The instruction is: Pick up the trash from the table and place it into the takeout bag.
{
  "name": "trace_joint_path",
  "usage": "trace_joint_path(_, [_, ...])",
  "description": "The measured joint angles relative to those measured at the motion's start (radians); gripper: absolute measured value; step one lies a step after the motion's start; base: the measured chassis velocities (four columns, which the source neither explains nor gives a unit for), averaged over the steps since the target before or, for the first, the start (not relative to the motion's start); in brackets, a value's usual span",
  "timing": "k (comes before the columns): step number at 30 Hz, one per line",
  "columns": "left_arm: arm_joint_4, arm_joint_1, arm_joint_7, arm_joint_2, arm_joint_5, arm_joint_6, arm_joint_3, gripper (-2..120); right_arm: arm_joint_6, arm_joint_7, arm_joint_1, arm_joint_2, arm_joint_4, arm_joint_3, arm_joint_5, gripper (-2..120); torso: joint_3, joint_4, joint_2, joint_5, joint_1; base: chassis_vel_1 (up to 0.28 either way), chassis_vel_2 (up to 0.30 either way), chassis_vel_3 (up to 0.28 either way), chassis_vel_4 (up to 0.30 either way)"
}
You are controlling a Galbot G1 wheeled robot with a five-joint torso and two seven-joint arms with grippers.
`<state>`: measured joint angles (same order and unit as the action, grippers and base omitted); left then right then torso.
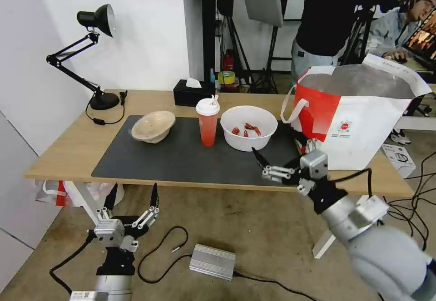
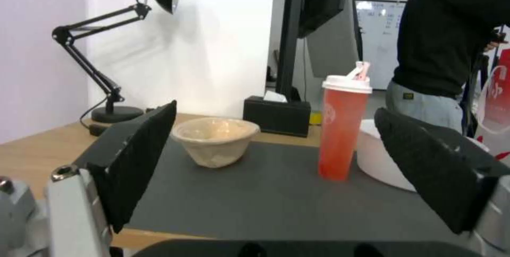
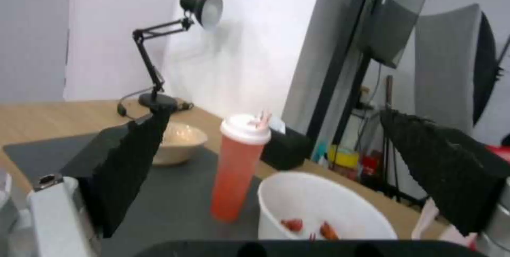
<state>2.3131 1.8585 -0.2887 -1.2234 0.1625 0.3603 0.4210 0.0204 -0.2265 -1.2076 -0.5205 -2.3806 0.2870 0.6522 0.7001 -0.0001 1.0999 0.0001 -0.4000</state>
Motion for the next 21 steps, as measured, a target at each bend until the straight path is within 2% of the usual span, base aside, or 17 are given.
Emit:
trace_joint_path(4, [-0.008,-0.006,0.0,-0.002,0.0,0.001,-0.005,100,0.04,0.022,0.249,0.082,0.047,-0.075,0.184,100,0.0,0.0004,0.0,-0.0004,0.0,0.0,0.0,0.0,0.0])
trace_joint_path(5, [-0.008,-0.006,0.0,-0.002,0.0,0.001,-0.005,100,0.04,0.022,0.249,0.082,0.047,-0.075,0.184,100,0.0,0.0004,0.0,-0.0004,0.0,0.0,0.0,0.0,0.0])
trace_joint_path(8, [-0.015,-0.01,0.0,-0.004,0.0,0.003,-0.007,100,0.088,0.024,0.452,0.116,0.088,-0.188,0.334,100,0.0,0.0,0.0,-0.0002,0.0,0.0,0.0,0.0,0.0])
trace_joint_path(10, [-0.016,-0.011,0.0,-0.004,0.0,0.004,-0.008,100,0.102,0.024,0.499,0.118,0.097,-0.22,0.362,100,0.0,-0.0001,0.0,-0.0002,0.0,0.0,0.0,0.0,0.0])
trace_joint_path(12, [-0.018,-0.014,-0.001,-0.006,0.001,0.006,-0.01,100,0.157,0.02,0.689,0.104,0.138,-0.356,0.453,100,0.0,0.0002,0.0,-0.0002,0.0,0.0,0.0,0.0,0.0])
trace_joint_path(14, [-0.019,-0.016,-0.001,-0.009,0.001,0.006,-0.012,99,0.231,0.017,0.792,0.081,0.155,-0.414,0.553,100,0.0,0.0004,0.0,-0.0001,0.0,0.0,0.0,0.0,0.0])
trace_joint_path(15, [-0.019,-0.016,-0.001,-0.009,0.001,0.006,-0.012,99,0.231,0.017,0.792,0.081,0.155,-0.414,0.553,100,0.0,0.0004,0.0,-0.0001,0.0,0.0,0.0,0.0,0.0])
trace_joint_path(18, [-0.023,-0.018,-0.001,-0.018,0.001,0.006,-0.014,99,0.311,0.011,0.944,0.042,0.192,-0.504,0.649,100,0.0,0.0001,0.0,-0.0001,0.0,0.0,0.0,0.0,0.0])
trace_joint_path(21, [-0.026,-0.018,-0.001,-0.02,0.001,0.006,-0.015,99,0.348,0.015,1.011,0.025,0.216,-0.541,0.669,100,0.0,0.0002,0.0,-0.0003,0.0,0.0,0.0,0.0,0.0])
